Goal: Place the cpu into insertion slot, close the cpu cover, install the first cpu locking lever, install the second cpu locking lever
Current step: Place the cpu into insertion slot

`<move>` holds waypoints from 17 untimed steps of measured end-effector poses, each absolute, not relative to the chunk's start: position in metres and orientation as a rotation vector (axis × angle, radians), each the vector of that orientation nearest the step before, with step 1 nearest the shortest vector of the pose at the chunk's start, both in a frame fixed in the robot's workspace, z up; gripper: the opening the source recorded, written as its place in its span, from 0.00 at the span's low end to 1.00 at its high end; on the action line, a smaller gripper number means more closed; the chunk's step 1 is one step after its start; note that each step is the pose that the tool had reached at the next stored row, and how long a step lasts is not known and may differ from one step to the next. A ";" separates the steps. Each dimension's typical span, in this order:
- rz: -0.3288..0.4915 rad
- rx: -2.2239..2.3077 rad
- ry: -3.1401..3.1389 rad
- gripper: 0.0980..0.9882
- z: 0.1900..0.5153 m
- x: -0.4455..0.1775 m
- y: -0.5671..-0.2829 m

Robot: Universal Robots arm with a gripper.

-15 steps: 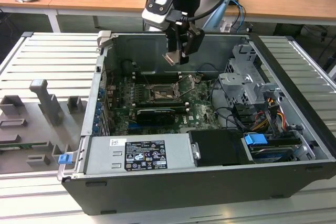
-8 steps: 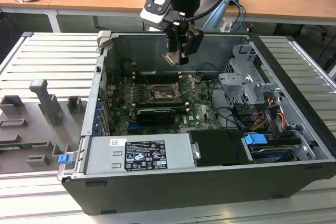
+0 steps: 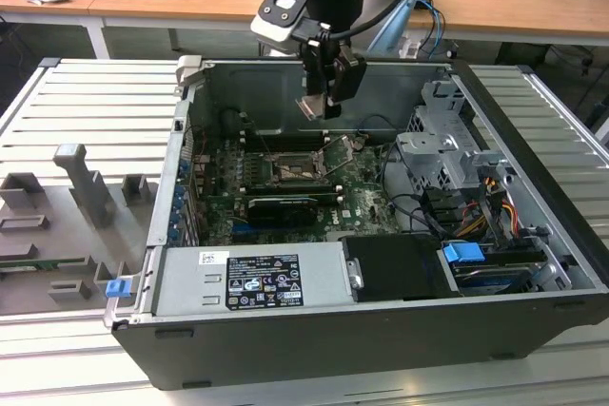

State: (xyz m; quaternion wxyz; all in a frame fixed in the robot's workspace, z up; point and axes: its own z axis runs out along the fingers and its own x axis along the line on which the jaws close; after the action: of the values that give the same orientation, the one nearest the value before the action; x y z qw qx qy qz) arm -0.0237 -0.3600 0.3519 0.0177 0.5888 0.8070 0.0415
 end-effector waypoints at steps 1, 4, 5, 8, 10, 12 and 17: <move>0.129 1.842 2.497 0.48 0.352 -0.024 -0.360; 0.128 1.864 2.480 0.48 0.351 -0.024 -0.360; 0.128 1.869 2.476 0.48 0.351 -0.024 -0.360; 0.127 1.891 2.458 0.48 0.351 -0.024 -0.360; 0.127 1.917 2.437 0.48 0.350 -0.024 -0.360; 0.126 1.930 2.426 0.48 0.350 -0.024 -0.360; 0.125 1.965 2.396 0.48 0.350 -0.024 -0.360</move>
State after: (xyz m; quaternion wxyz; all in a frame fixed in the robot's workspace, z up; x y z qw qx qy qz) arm -0.0237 -0.3600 0.3498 0.0200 0.6336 0.7724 0.0405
